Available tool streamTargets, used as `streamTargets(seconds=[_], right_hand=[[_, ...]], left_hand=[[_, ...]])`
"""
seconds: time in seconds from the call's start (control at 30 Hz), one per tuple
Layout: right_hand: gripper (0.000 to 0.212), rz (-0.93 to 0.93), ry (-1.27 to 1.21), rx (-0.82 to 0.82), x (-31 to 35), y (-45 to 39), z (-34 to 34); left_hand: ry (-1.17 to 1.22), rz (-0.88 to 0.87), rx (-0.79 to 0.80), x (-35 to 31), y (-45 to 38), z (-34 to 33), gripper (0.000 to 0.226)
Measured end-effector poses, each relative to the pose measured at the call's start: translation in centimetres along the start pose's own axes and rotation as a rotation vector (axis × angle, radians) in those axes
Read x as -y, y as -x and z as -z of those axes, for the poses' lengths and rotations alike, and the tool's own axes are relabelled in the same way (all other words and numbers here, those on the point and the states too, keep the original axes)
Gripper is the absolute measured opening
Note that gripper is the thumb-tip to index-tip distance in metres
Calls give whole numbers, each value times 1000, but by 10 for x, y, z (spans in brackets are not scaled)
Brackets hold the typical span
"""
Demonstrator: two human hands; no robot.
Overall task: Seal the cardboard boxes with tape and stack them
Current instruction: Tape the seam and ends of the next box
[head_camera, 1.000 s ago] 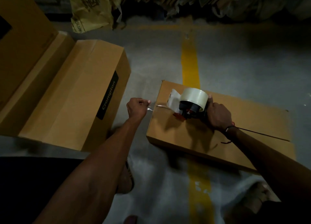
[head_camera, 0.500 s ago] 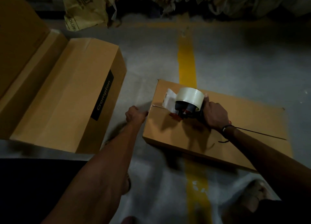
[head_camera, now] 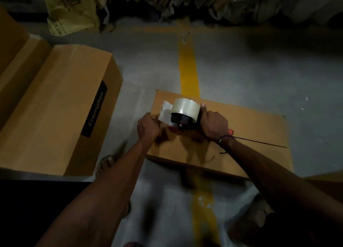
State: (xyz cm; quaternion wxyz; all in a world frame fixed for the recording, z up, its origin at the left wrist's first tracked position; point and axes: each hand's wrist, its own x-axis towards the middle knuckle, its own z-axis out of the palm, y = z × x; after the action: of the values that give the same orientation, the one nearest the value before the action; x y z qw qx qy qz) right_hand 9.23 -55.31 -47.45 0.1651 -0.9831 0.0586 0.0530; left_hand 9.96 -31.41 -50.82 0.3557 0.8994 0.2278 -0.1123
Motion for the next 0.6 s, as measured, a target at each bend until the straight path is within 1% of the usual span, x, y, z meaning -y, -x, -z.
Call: streamTargets(seconds=[0.1,0.2,0.3,0.37,0.5,0.53,0.6], right_hand=[[71,-4,-5,-22,4,1,2],[69,13,-3,-25,1,1,2],[68,35,10,-5,-14,5,10],[66,27,65,16,-41,10,17],[60,-59,187,53,-122,30,39],[61,-80,207,52,-141,36,45],[71,-108,192,43,-162,45,54]], left_hand=[[-7,43,54,3,-5,-1,31],[1,33,65,2,-5,-2,32],[32,13,60,5,-5,-2,42],[47,-10,46,7,-4,-2,48],[24,-37,22,4,1,-2,51],[16,-37,11,2,3,-3,53],[-15,-78,-52,0,7,-8,59]])
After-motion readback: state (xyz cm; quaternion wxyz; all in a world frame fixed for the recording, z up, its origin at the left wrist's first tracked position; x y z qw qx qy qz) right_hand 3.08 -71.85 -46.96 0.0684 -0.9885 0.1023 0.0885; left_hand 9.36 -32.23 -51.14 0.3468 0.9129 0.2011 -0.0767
